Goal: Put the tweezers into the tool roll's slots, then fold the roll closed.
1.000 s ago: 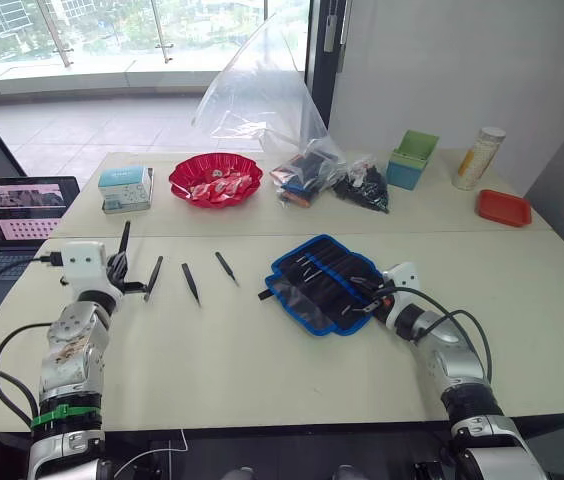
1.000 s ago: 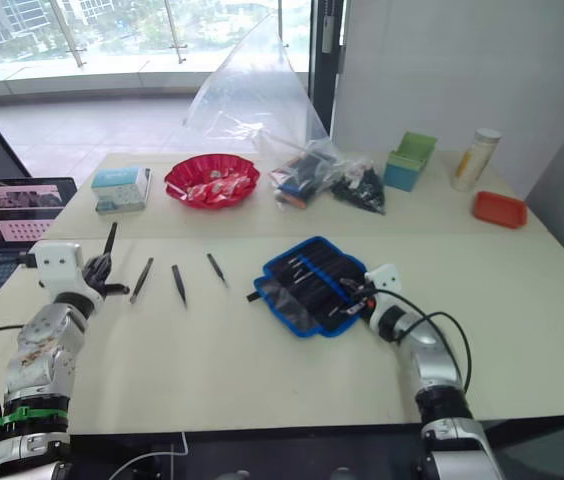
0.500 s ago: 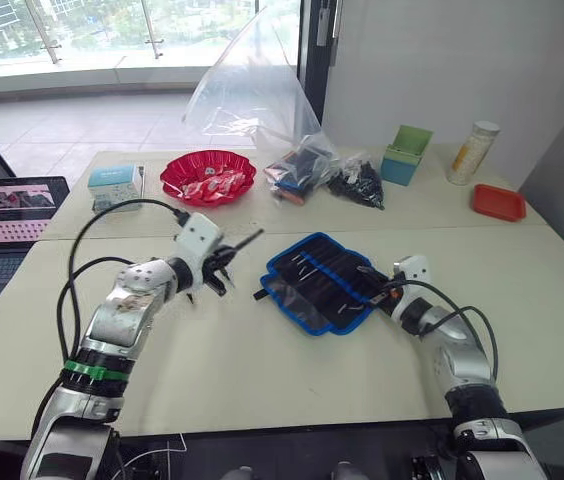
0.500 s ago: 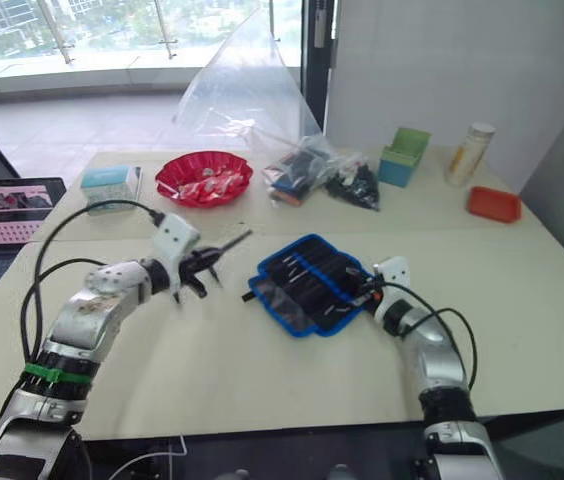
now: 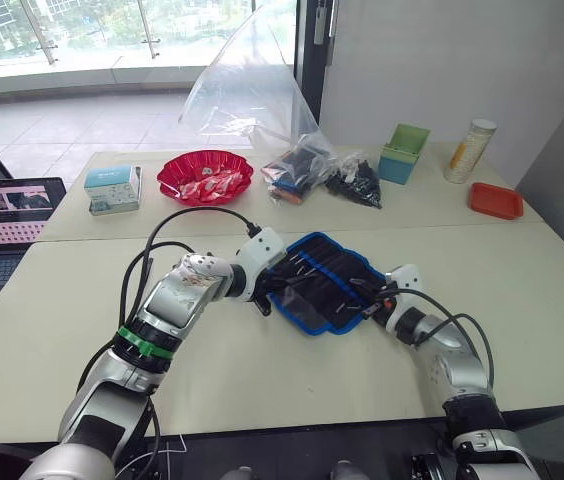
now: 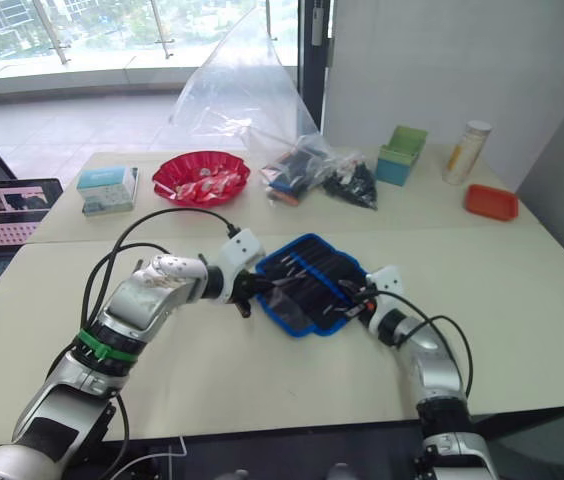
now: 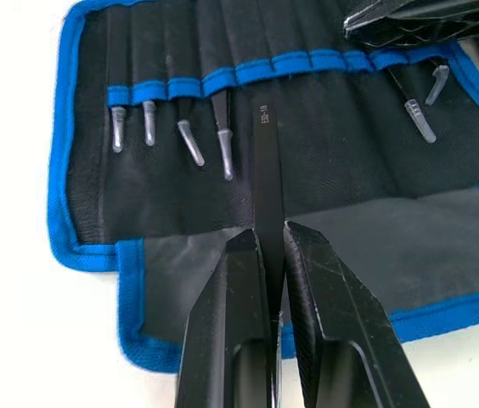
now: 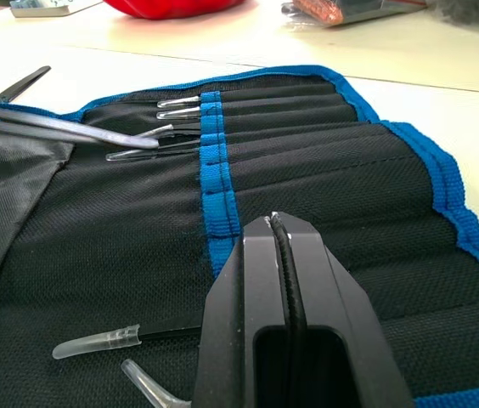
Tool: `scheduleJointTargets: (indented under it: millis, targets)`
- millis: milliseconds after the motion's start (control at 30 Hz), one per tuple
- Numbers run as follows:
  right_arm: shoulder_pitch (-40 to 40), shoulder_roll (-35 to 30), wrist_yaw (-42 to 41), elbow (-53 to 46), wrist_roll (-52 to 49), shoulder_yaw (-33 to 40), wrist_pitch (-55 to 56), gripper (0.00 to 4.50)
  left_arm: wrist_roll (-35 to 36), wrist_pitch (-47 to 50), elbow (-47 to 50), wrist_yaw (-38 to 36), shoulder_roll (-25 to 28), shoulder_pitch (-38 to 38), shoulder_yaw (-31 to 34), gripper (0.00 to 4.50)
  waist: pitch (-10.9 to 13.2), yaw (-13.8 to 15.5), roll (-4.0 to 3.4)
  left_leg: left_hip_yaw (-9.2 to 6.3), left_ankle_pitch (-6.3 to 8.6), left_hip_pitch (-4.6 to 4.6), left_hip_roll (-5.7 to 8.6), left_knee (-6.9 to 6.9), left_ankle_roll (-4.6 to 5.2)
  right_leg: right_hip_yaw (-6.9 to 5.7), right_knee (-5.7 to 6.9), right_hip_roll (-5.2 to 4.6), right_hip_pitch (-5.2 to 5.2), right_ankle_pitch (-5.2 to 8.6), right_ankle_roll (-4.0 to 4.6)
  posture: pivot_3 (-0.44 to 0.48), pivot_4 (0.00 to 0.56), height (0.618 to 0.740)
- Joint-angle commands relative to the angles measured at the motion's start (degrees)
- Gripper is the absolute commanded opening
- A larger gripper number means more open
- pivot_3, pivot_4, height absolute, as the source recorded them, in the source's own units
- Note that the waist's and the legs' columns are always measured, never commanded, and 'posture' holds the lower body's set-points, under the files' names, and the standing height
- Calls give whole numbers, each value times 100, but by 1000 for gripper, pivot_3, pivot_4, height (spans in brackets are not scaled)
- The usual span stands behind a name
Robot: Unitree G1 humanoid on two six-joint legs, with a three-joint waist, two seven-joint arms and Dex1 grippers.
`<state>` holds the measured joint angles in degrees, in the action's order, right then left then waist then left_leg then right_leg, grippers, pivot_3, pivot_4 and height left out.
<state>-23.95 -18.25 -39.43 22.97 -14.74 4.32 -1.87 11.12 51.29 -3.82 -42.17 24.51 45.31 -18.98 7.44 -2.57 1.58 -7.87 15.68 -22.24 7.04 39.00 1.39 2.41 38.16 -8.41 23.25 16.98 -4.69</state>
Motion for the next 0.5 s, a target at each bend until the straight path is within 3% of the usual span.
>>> scheduleJointTargets:
  millis: [33, 500]
  targets:
    - [-11, 4, -25, -194, -23, -22, -43, 0, -84, -46, -62, -14, -68, 132, -27, 31, 0, 3, 0, 0, 0, 0, 0, 1, 0, 0, 0, 0, 0, 0, 0, 0, 150, 740]
    - [84, -48, 41, -211, 82, -125, -282, 0, -336, -601, -1015, 210, -760, 323, 10, 31, 0, 11, 0, 0, 0, 0, 1, 10, 0, 0, 5, -1, -3, 0, -1, 0, 150, 740]
